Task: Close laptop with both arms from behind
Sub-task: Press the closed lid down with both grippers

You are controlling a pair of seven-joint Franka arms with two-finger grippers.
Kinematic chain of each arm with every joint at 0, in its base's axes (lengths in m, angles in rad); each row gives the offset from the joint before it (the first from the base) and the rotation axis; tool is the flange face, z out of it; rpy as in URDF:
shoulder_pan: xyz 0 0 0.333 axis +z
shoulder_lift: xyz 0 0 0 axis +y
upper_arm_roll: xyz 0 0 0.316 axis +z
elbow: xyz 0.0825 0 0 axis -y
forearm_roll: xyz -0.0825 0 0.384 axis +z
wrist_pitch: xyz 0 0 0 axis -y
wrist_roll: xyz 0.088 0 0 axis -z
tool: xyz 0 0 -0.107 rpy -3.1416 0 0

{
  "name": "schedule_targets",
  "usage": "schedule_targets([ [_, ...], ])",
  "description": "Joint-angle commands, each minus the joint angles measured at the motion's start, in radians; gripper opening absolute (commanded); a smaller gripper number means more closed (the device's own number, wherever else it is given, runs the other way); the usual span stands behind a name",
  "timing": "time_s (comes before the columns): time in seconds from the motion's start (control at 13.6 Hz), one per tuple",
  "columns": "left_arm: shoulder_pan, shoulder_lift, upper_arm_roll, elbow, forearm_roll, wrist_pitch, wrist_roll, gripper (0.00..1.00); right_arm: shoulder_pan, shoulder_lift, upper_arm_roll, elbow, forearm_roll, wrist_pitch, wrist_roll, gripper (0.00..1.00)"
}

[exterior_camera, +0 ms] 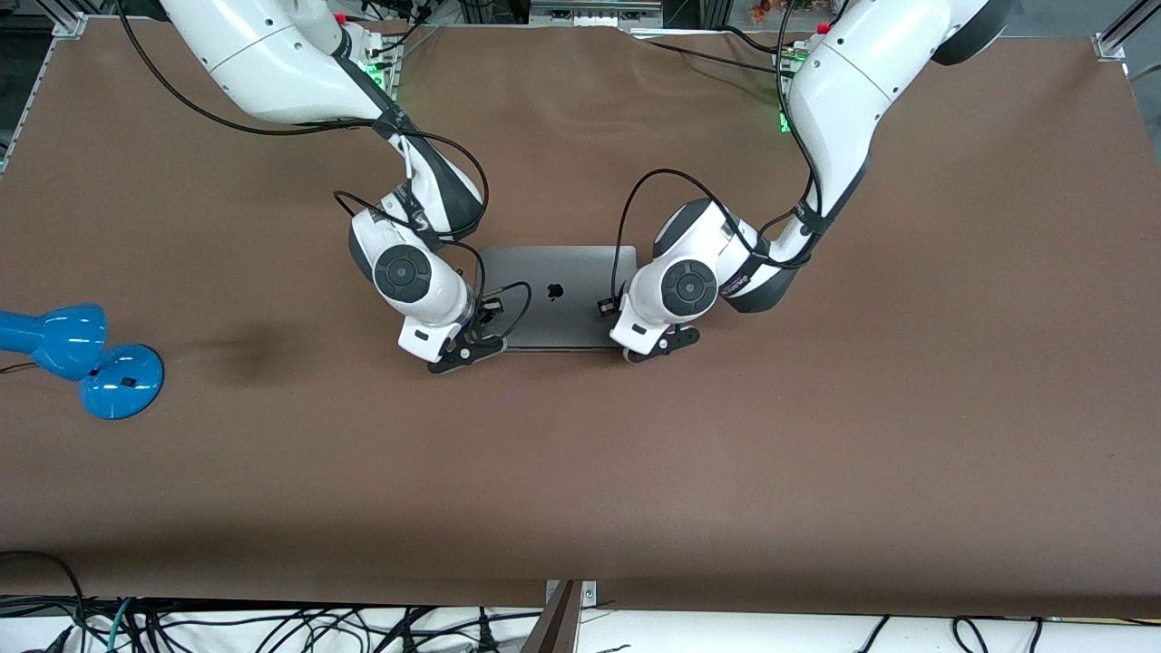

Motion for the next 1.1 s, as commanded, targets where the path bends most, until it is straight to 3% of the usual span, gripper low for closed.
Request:
schedule_targets([
  [0.0,-0.013,0.021,0.006,0.027,0.034,0.008,-0.012,0.00,-0.010,0.021,0.006,0.002,-0.029,0.054,-0.011,0.00],
  [1.03,-0.011,0.056,0.006,0.027,0.069,0.043,-0.014,0.00,-0.016,0.026,0.005,0.021,-0.026,0.052,-0.020,0.00],
])
